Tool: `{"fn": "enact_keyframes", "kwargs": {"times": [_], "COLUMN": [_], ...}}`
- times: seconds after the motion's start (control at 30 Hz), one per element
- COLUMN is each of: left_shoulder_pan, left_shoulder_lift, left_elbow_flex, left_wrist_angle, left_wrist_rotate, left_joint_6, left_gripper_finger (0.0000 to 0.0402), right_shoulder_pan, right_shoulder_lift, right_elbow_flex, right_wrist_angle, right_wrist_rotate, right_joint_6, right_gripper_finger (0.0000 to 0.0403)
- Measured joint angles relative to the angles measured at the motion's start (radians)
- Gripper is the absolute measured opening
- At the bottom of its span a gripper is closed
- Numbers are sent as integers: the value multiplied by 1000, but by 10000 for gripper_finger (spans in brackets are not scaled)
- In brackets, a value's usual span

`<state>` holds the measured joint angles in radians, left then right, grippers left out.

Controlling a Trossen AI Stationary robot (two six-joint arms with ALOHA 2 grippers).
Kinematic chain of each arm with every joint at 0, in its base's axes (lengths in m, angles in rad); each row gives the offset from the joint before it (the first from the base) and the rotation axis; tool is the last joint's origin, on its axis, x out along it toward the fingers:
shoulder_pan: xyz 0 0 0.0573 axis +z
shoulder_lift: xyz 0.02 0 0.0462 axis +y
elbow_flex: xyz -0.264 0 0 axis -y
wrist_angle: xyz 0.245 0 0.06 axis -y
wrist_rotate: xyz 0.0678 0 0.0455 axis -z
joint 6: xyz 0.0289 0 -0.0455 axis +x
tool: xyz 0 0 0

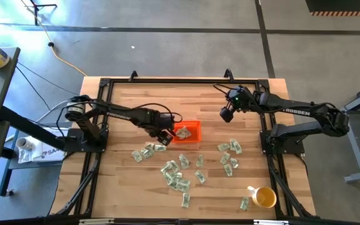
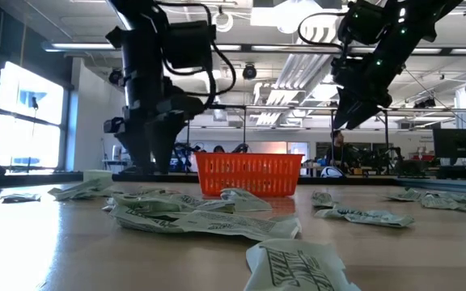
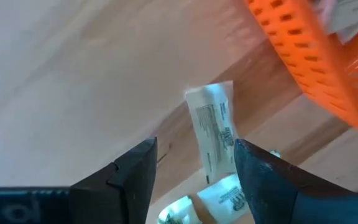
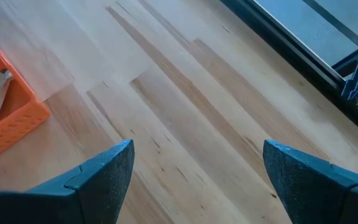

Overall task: Pick and place Stevia / Truvia into bins
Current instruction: Put the stevia packet into the orange bin

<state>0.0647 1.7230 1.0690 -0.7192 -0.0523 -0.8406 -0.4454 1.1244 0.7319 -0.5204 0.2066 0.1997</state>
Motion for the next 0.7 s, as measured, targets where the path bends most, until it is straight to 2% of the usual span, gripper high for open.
{"fn": "enact_keyframes", "kwargs": {"times": [0.23,0.37,0.5,0.7], "left_shoulder_pan": [0,0,0,0], "left_shoulder_lift": [17,13,10,12], "left_elbow_flex": [-66,-100,-122,-135], "left_wrist_angle": [128,186,196,195], "left_wrist_rotate": [40,41,31,-4], "left_joint_6": [-3,-3,5,35], "left_gripper_finger": [249,235,199,123], "right_shoulder_pan": [0,0,0,0], "right_shoulder_lift": [0,0,0,0], "right_elbow_flex": [0,0,0,0], "right_wrist_angle": [-6,-9,-11,-9], "right_wrist_rotate": [3,10,25,30], "right_joint_6": [0,0,0,0], "right_gripper_finger": [346,346,346,346]}}
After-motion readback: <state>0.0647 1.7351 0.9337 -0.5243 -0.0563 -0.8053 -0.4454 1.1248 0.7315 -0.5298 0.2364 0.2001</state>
